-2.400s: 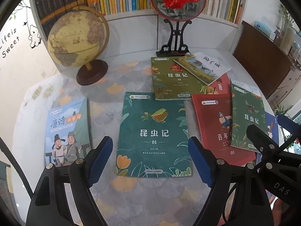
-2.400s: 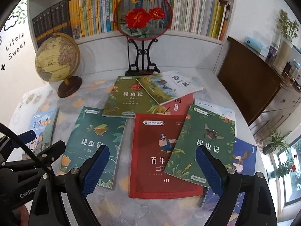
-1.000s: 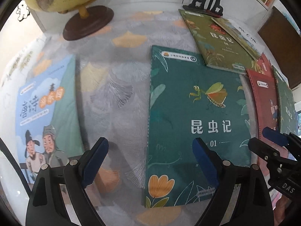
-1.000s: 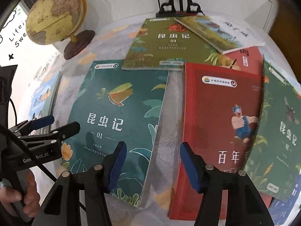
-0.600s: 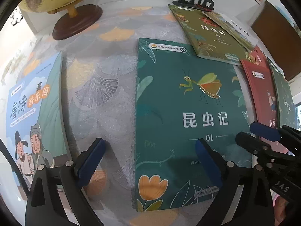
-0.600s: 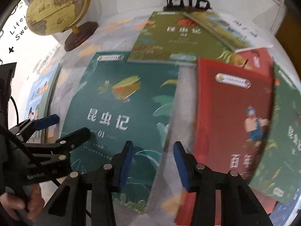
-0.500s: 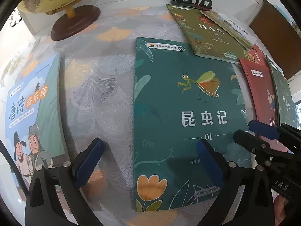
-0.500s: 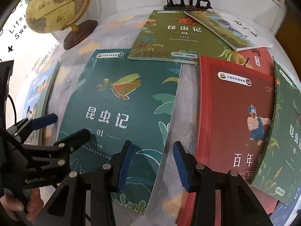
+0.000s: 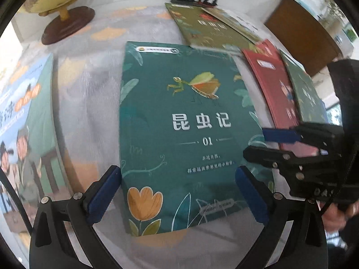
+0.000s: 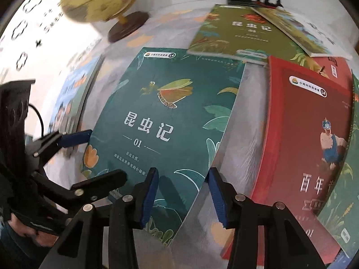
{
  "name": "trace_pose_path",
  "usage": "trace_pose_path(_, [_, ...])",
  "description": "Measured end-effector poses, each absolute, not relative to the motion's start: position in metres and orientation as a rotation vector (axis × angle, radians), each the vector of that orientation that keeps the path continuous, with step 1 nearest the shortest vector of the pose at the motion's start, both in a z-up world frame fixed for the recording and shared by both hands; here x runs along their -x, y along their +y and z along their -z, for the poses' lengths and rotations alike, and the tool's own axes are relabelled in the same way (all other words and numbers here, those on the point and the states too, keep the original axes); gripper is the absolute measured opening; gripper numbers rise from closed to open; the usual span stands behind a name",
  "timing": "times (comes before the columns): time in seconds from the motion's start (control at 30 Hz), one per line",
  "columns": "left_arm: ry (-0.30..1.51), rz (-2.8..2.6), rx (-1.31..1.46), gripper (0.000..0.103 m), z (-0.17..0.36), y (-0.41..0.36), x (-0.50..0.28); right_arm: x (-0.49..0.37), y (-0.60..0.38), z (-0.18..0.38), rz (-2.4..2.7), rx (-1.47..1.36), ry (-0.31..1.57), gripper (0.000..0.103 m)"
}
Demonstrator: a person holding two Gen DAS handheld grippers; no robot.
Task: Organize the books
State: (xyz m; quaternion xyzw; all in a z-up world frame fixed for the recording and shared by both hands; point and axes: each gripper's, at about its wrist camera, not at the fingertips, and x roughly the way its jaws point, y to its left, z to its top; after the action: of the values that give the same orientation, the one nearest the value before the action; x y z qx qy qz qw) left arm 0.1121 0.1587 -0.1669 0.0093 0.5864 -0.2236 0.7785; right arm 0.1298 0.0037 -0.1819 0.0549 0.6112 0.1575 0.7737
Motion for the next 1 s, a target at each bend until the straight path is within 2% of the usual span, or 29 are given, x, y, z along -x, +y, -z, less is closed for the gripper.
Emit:
trace_pose_path(0.3, [1.277,0.439,-0.061,0.100,0.172,0.159,-0.099,-0.102,0.001,0.182,-0.304,-0.140,1.403,0.046])
trace_pose_path(0.47, [1.261,0.456,-0.078,0.100,0.172,0.157,-0.095,-0.087,0.011,0.183,-0.281,-0.076,1.353,0.046])
trace_pose_path(0.67, [1.225,0.474,0.051,0.101,0.158,0.171,-0.097,-0.088,-0.015,0.185,-0.358,-0.363,1.303,0.046])
trace_pose_path(0.9, [1.264,0.484,0.134,0.101,0.165,0.189,-0.111,-0.089,-0.041,0.185,-0.668,-0.891,1.229,0.046])
trace_pose_path(1.0, [1.264,0.505,0.147,0.099,0.167,0.185,-0.110,-0.097,-0.028,0.203,-0.614,-0.868,1.301,0.044])
